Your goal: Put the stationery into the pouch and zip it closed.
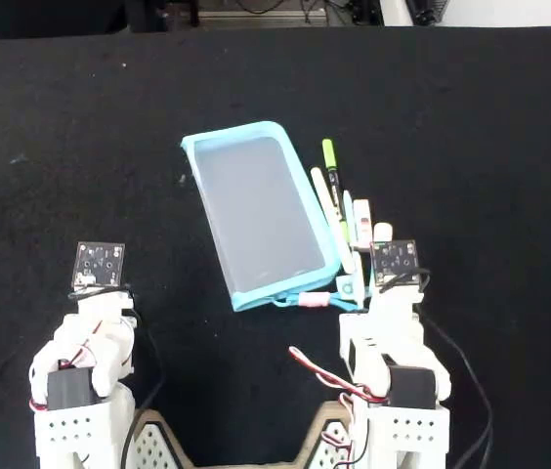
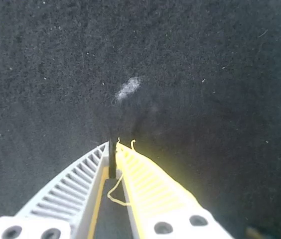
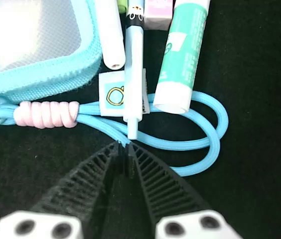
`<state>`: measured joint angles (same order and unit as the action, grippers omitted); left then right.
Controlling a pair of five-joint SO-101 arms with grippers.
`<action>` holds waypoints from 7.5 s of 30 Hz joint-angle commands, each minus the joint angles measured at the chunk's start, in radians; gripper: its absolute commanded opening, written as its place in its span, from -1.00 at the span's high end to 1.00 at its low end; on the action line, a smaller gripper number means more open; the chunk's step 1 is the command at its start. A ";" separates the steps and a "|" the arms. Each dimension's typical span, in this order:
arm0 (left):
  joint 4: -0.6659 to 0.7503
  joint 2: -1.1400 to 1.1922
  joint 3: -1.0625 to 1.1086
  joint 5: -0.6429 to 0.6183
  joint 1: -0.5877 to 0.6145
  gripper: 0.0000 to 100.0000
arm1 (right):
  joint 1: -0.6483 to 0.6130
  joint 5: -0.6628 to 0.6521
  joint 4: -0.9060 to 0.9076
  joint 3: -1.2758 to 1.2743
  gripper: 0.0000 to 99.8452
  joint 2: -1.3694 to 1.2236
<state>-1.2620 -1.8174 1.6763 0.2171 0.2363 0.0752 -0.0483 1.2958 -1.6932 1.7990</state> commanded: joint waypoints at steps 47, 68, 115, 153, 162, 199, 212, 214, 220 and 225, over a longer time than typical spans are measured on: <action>0.419 0.755 -0.532 -0.126 -0.031 0.76 | -0.009 0.002 0.002 0.008 0.98 0.074; 0.618 0.910 -0.404 -0.305 -0.022 0.75 | -0.009 0.002 0.002 0.008 0.98 0.074; 0.566 0.908 -0.414 -0.301 -0.019 0.75 | -0.009 0.002 0.002 0.008 0.98 0.074; 0.511 0.910 -0.450 -0.301 -0.019 0.75 | -0.009 0.002 0.002 0.008 0.98 0.074; 0.511 0.910 -0.452 -0.301 -0.022 0.75 | -0.009 0.002 0.002 0.008 0.98 0.074; 0.512 0.916 -0.441 -0.253 -0.021 0.75 | -0.258 0.002 -0.078 0.007 0.98 0.074; 0.512 0.916 -0.441 -0.253 -0.021 0.75 | -0.256 -0.394 -0.322 0.027 0.98 0.074; 0.512 0.916 -0.441 -0.253 -0.021 0.75 | -0.255 -0.474 -0.345 0.058 0.98 0.074; 0.512 0.914 -0.441 -0.253 -0.021 0.75 | -0.259 -0.477 -0.258 0.188 0.80 0.065; 0.512 0.914 -0.441 -0.253 -0.022 0.75 | -0.262 -0.477 -0.157 0.338 0.76 0.064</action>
<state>-0.7526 -0.9030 1.2866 -0.0529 0.2163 -0.1718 -0.5163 1.0886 -1.4768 1.7990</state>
